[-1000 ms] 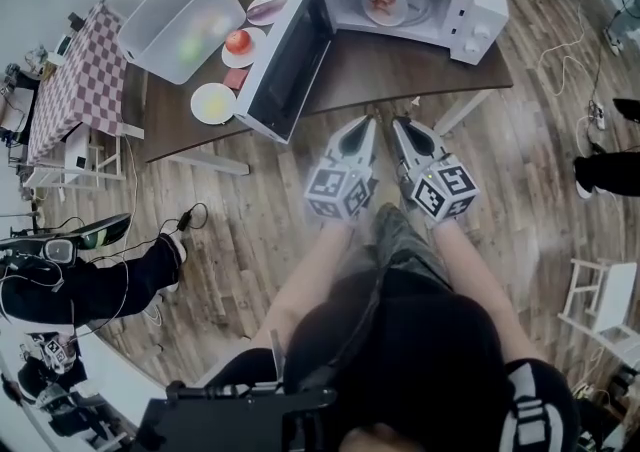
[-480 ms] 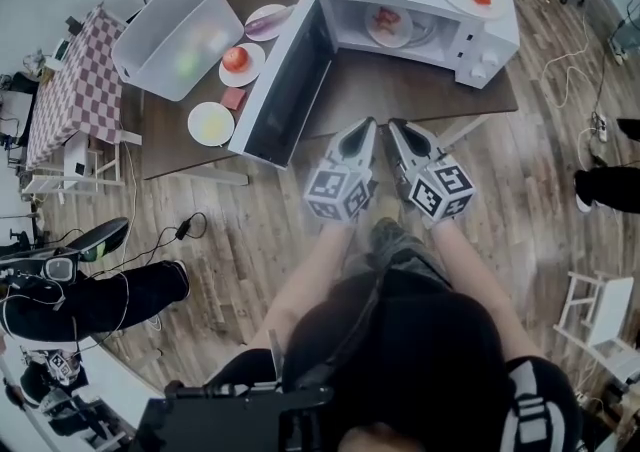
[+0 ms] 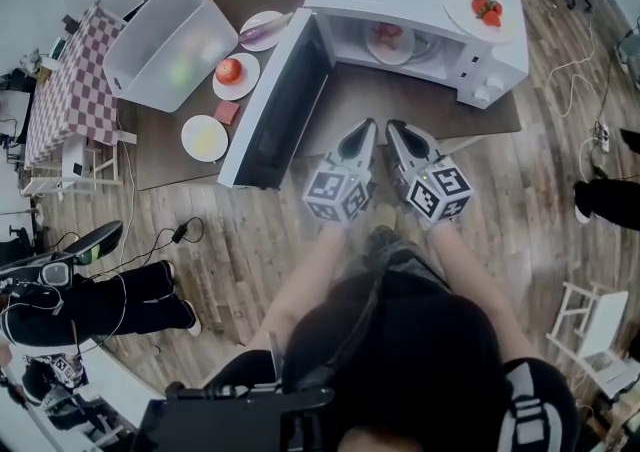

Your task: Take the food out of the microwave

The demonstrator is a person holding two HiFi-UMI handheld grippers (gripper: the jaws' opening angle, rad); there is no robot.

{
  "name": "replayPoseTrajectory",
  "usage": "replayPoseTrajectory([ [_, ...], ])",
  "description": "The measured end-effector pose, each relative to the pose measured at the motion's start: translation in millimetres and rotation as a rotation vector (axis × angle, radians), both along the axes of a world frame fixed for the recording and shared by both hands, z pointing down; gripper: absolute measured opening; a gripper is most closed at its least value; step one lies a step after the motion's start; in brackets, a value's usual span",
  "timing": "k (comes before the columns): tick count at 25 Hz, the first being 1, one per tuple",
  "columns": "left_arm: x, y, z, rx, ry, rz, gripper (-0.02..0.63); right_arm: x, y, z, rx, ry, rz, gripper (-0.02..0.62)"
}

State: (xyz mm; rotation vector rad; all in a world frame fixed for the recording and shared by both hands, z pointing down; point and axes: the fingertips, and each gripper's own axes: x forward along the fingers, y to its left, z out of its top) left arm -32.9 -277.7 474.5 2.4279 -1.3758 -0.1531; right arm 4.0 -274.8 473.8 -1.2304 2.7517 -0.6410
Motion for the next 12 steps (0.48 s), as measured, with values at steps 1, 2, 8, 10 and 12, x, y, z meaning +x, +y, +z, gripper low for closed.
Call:
replayPoseTrajectory([
  [1, 2.0, -3.7, 1.3, -0.001, 0.001, 0.001, 0.0, 1.9, -5.0, 1.9, -0.003, -0.001, 0.003, 0.003],
  [2, 3.7, -7.4, 2.2, -0.001, 0.001, 0.001, 0.0, 3.8, -9.9, 3.8, -0.006, -0.002, 0.006, 0.003],
  [8, 1.8, -25.7, 10.9, -0.009, 0.008, -0.027, 0.0, 5.6, -27.8, 11.7, -0.029, -0.007, 0.004, 0.003],
  [10, 3.0, -32.3, 13.1, -0.007, 0.01, -0.037, 0.0, 6.2, -34.2, 14.2, -0.031, -0.006, -0.003, 0.003],
  [12, 4.2, -37.4, 14.8, -0.004, 0.01, -0.044, 0.0, 4.5, -38.8, 16.3, -0.034, -0.006, -0.013, 0.003],
])
